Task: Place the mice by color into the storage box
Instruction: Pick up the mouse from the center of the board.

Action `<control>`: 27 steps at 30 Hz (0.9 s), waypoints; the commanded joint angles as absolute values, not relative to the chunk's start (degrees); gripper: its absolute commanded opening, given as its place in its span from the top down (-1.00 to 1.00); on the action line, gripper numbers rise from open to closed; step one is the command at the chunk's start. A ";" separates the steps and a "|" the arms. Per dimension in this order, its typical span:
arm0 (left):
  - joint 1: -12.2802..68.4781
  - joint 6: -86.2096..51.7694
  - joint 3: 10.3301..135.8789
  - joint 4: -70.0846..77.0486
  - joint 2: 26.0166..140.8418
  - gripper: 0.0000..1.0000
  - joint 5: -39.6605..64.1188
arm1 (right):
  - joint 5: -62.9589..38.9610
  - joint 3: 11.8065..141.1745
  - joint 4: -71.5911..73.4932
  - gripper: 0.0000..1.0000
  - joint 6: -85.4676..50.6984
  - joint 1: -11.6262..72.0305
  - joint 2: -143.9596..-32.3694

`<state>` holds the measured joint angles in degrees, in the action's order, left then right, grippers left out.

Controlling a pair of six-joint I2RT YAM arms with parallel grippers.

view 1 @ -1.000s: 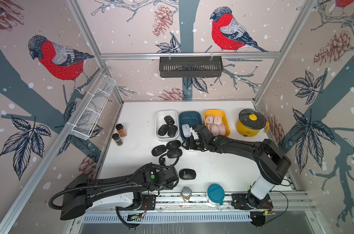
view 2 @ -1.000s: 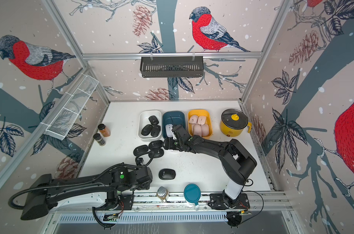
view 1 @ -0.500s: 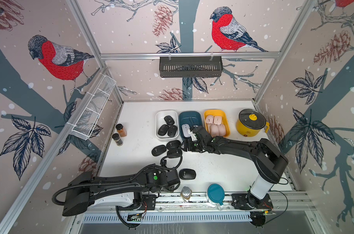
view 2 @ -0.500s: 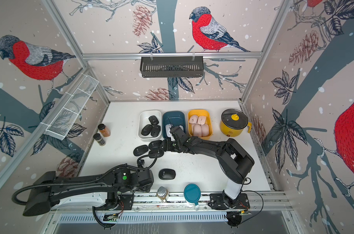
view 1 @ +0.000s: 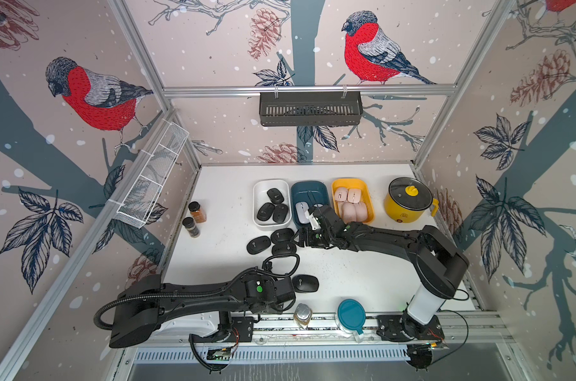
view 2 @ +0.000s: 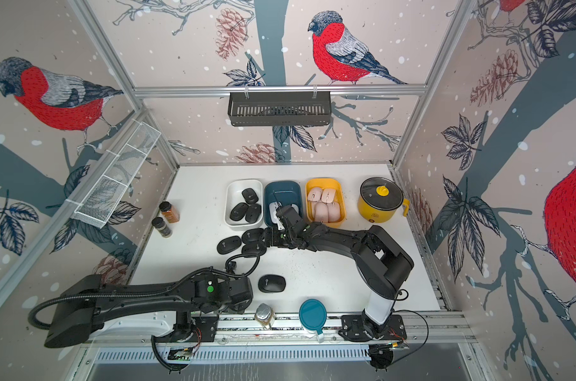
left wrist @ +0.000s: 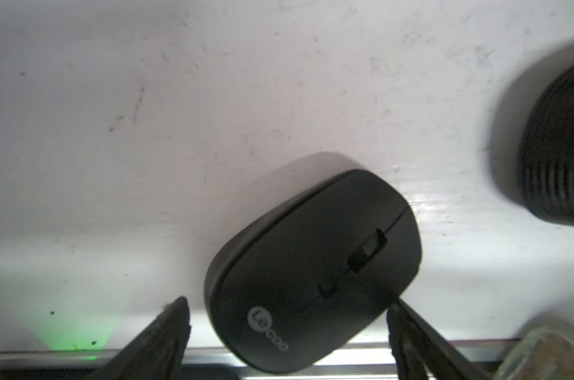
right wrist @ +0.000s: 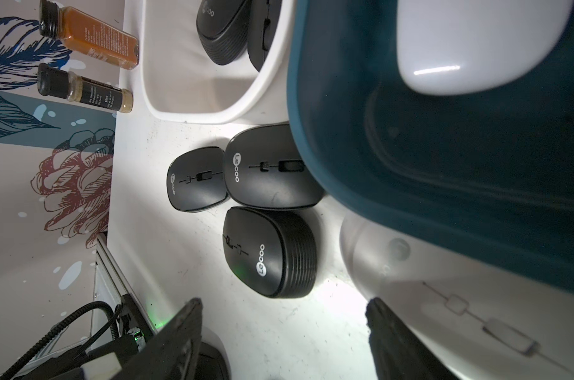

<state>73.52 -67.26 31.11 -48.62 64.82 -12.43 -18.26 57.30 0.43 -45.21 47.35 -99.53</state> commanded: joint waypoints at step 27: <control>66.62 -63.70 29.27 -43.10 66.16 -0.48 -17.84 | -19.25 56.07 2.93 -0.58 -46.93 47.47 -99.33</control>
<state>66.76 -64.20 29.54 -44.07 65.63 -17.41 -18.87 56.23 0.93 -46.35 47.40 -99.50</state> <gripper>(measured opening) 0.734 0.792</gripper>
